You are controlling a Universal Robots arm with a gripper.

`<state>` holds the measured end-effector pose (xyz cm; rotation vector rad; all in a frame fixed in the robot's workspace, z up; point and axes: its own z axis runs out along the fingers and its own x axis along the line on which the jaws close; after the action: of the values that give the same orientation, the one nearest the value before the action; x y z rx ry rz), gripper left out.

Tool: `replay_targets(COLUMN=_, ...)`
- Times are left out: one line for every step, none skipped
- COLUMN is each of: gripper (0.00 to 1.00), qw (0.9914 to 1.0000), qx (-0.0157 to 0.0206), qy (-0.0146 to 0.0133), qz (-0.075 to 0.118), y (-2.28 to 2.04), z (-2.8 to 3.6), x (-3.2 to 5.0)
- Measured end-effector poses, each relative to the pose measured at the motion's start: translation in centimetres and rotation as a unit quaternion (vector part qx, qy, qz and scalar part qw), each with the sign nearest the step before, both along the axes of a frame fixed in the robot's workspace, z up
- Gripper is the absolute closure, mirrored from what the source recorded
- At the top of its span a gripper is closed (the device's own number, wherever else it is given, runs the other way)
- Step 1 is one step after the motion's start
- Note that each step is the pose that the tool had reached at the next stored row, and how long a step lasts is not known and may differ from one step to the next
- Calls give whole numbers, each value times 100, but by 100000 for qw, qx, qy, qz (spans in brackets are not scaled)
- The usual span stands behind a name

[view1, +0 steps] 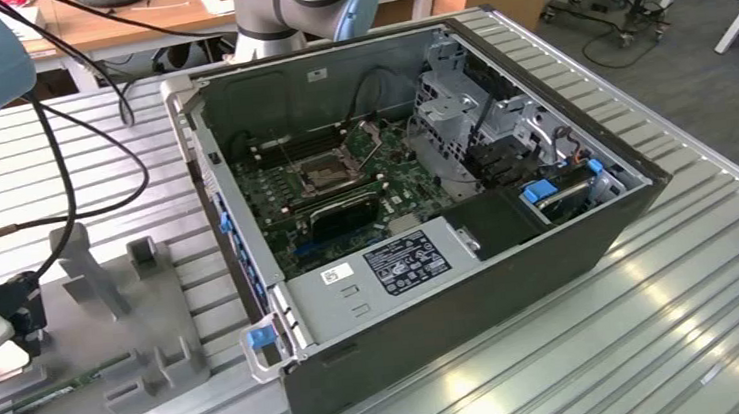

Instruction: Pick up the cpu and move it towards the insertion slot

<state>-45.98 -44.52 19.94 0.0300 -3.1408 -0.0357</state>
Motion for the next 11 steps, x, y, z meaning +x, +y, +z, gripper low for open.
replay_targets(gripper=45, qw=100000, qx=-5, qy=7, qz=1, y=0, z=1, x=0)
replay_targets(gripper=45, qw=100000, qx=-9, qy=11, qz=-1, y=0, z=2, x=0)
replay_targets(gripper=45, qw=100000, qx=-9, qy=11, qz=2, y=0, z=2, x=0)
replay_targets(gripper=45, qw=100000, qx=-8, qy=13, qz=1, y=0, z=2, x=0)
replay_targets(gripper=45, qw=100000, qx=-8, qy=12, qz=0, y=0, z=2, x=0)
replay_targets(gripper=45, qw=100000, qx=-6, qy=8, qz=0, y=0, z=2, x=0)
replay_targets(gripper=45, qw=100000, qx=-10, qy=12, qz=-1, y=0, z=4, x=0)
replay_targets(gripper=45, qw=100000, qx=-14, qy=19, qz=2, y=0, z=7, x=0)
replay_targets(gripper=45, qw=100000, qx=-20, qy=28, qz=0, y=0, z=12, x=-1)
replay_targets(gripper=45, qw=100000, qx=-17, qy=21, qz=0, y=0, z=18, x=-1)
replay_targets(gripper=45, qw=100000, qx=-10, qy=13, qz=1, y=0, z=25, x=0)
